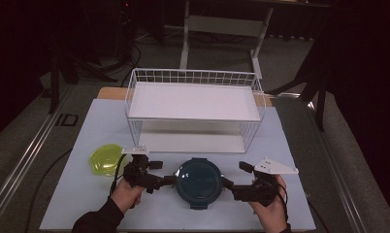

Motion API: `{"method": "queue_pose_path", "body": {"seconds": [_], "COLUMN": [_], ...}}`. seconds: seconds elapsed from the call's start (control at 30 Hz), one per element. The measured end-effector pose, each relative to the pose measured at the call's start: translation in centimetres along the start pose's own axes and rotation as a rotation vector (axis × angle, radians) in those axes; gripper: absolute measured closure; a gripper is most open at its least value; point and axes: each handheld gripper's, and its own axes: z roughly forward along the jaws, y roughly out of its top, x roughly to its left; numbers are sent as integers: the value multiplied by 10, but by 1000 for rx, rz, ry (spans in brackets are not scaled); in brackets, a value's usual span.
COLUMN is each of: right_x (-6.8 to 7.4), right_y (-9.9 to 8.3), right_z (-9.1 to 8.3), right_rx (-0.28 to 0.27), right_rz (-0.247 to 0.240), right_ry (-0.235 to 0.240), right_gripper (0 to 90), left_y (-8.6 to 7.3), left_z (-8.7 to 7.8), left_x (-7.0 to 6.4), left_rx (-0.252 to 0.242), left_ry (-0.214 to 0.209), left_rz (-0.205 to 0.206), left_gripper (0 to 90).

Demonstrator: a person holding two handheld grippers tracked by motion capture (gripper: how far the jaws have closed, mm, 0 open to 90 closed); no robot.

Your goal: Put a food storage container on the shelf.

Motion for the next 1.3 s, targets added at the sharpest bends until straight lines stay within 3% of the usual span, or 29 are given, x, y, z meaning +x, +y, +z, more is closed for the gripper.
{"method": "queue_pose_path", "body": {"seconds": [0.13,0.2,0.27,0.37,0.47,0.67,0.8,0.93,1.13,1.3], "right_x": [-4,-8,-13,-19,-28,-39,-44,-44,-46,-53], "right_y": [-3,-5,-7,-10,-14,-21,-24,-26,-28,-30], "right_z": [13,19,24,27,30,39,44,48,51,54], "right_rx": [87,126,154,178,209,278,311,359,404,430], "right_rz": [117,188,240,312,407,512,577,599,622,691], "right_ry": [53,91,109,115,149,170,188,155,146,181], "right_gripper": [99,100,100,119,148,193,240,315,412,471], "left_y": [-1,-2,-3,-7,-10,-16,-18,-18,-19,-20], "left_z": [6,9,11,14,16,23,27,29,31,33], "left_x": [5,7,7,13,21,27,27,26,28,28], "left_rx": [62,87,90,80,79,112,124,141,147,154], "left_ry": [-34,-24,7,10,-22,-61,-69,-74,-83,-89], "left_rz": [-90,-130,-143,-211,-299,-385,-413,-418,-429,-434], "left_gripper": [12,16,34,94,149,234,345,452,494,493]}}
